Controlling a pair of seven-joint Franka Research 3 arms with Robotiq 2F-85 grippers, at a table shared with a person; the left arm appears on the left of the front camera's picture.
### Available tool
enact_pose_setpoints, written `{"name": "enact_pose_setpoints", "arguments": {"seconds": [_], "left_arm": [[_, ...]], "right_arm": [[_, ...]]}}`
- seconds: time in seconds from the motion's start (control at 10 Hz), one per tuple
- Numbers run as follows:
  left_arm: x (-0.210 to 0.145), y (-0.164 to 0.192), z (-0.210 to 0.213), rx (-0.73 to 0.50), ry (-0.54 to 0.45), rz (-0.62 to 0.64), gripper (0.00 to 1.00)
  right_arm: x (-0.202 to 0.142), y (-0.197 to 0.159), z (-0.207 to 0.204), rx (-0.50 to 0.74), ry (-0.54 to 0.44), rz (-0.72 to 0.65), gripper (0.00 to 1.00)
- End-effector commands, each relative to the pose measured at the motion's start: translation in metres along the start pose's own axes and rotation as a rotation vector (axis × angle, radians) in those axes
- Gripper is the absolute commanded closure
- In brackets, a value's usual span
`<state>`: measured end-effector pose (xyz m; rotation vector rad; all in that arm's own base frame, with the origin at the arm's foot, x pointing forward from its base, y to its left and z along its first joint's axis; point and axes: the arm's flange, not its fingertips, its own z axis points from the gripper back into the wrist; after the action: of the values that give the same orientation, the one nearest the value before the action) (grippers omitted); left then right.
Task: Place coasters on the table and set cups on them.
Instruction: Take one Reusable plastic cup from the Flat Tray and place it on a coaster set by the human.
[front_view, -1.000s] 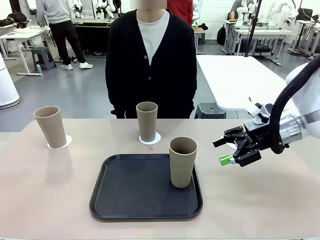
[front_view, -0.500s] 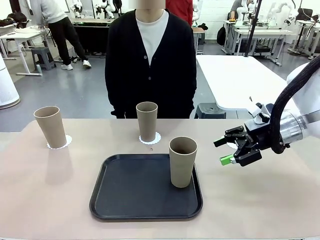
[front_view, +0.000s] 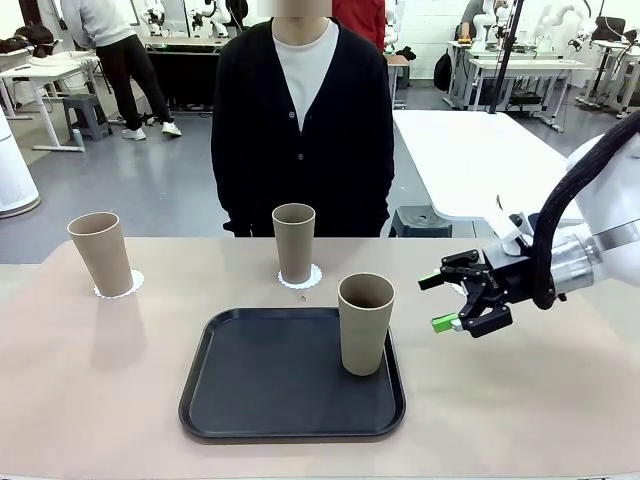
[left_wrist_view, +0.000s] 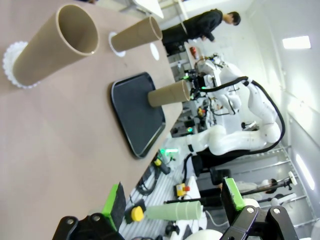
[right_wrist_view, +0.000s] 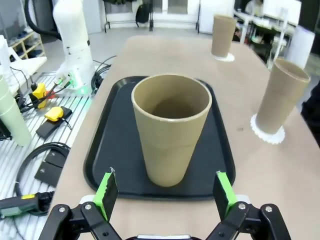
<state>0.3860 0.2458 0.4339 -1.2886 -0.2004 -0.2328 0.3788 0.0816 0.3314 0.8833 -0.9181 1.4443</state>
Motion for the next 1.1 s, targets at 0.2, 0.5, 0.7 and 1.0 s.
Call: {"name": "enact_pose_setpoints", "arguments": {"seconds": [0.2,0.5,0.7,1.0], "left_arm": [[-0.001,-0.002,0.001,0.000,-0.008,-0.003,0.00],[-0.001,-0.002,0.001,0.000,-0.008,-0.003,0.00],[-0.001,-0.002,0.001,0.000,-0.008,-0.003,0.00],[-0.001,-0.002,0.001,0.000,-0.008,-0.003,0.00]], "right_arm": [[-0.025,-0.012,-0.037,0.031,-0.075,0.012,0.00],[-0.024,-0.012,-0.050,0.053,-0.084,-0.033,0.00],[-0.023,-0.012,-0.059,0.065,-0.095,-0.049,0.00],[-0.026,-0.013,-0.070,0.074,-0.124,-0.049,0.00]]}}
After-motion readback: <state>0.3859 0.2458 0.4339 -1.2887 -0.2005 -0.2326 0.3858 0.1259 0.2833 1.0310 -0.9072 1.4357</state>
